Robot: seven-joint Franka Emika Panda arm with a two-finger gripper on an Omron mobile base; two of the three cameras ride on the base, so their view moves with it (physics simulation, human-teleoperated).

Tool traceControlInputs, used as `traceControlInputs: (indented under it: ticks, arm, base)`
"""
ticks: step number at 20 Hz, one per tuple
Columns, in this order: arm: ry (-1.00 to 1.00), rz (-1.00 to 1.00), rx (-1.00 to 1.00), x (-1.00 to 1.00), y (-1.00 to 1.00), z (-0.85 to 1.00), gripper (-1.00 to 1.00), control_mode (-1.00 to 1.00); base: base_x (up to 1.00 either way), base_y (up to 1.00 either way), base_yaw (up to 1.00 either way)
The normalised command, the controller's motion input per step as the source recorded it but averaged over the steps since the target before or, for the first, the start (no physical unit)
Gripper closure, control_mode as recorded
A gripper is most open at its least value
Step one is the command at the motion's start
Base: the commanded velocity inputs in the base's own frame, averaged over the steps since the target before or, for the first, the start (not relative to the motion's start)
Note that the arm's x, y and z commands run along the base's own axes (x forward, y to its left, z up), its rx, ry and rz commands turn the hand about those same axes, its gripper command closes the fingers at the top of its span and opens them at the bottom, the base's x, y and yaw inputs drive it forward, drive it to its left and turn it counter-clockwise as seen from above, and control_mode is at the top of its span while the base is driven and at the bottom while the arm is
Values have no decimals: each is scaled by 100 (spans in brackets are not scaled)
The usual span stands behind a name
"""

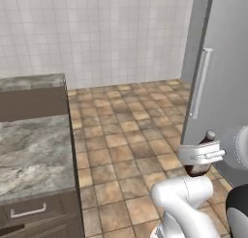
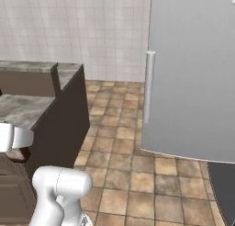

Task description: Place the ketchup and ketchup from the counter to the top shelf of the fridge. If the existing items in the fridge are on the top shelf, move them to other shelves.

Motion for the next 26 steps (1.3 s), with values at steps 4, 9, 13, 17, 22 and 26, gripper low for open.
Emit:
traceControlInputs:
  ticks: [4,9,13,17,22,26]
  arm:
    - [0,0,0,0,0,0,100,100]
    - [0,0,0,0,0,0,100,100]
    - [0,0,0,0,0,0,100,100]
    - [0,0,0,0,0,0,100,100]
    - [0,0,0,0,0,0,100,100]
    - [0,0,0,0,0,0,100,100]
  base:
    - [100,22,3]
    - [100,0,0]
    - [100,-4,0]
    - [100,4,0]
    - [100,0,0]
    - [100,0,0]
